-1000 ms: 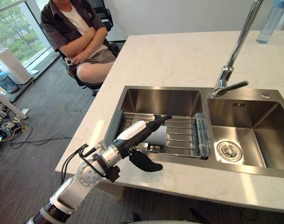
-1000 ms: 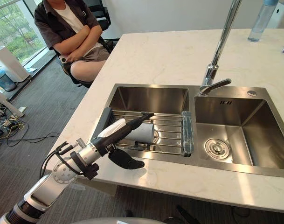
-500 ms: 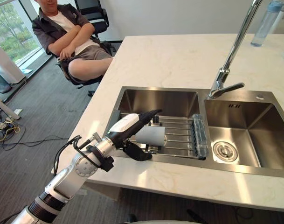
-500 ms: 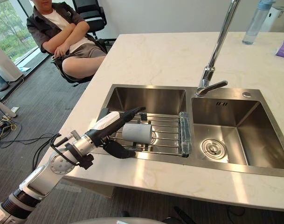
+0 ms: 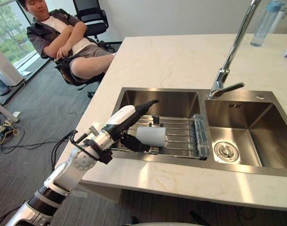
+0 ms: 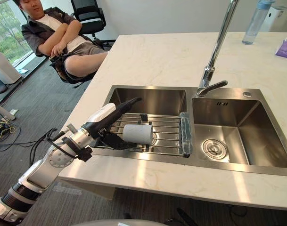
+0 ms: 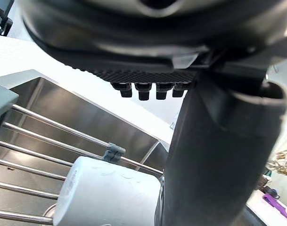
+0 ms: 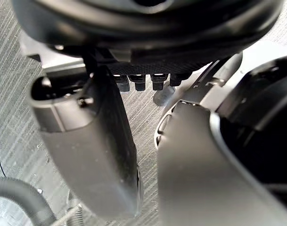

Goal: Walk over to the sink, pick up the cup, carry it to the dishwasher, place the cup inside the dishwasher, then close the dishwasher door

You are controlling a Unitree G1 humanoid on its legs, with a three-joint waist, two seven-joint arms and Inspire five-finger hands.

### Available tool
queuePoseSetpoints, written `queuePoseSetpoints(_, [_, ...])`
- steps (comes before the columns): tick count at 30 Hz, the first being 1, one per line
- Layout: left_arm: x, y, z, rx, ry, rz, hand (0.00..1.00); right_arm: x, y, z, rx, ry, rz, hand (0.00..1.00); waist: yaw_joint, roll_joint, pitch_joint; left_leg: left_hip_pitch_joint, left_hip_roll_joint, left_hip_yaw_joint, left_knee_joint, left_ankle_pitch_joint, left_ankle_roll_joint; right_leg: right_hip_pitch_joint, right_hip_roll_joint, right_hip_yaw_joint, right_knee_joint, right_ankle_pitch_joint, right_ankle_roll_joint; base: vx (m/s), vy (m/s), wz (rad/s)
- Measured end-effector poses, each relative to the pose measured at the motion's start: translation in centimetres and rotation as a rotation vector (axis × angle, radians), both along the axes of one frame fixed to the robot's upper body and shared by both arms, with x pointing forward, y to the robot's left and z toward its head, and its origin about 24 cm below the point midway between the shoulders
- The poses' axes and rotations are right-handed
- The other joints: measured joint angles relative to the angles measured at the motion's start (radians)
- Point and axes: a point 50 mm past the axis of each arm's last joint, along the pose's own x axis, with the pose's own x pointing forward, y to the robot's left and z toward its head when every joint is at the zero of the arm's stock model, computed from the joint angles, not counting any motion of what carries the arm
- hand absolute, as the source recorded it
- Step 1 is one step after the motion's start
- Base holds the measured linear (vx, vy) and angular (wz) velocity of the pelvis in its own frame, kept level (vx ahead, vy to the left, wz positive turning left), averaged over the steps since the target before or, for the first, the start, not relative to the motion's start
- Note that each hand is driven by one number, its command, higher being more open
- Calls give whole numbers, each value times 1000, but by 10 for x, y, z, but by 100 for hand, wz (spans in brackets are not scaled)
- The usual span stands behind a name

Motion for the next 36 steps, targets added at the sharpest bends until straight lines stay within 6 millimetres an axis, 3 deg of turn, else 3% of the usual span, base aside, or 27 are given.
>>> queuePoseSetpoints(21, [16,11,2,52,7,41,100,0,1,0,1,-10,-3,100,-8,0,0,2,2,22,0,0,0,-8,1,23,-5,10,-1,-12,-2,-2])
queuePoseSetpoints(36, [16,-5,-10,109,122,-67,100,-7,3,0,19,-3,-34,100,-34,1,-1,3,4,52,0,-2,0,-26,1,54,-5,20,-1,-15,-1,-6])
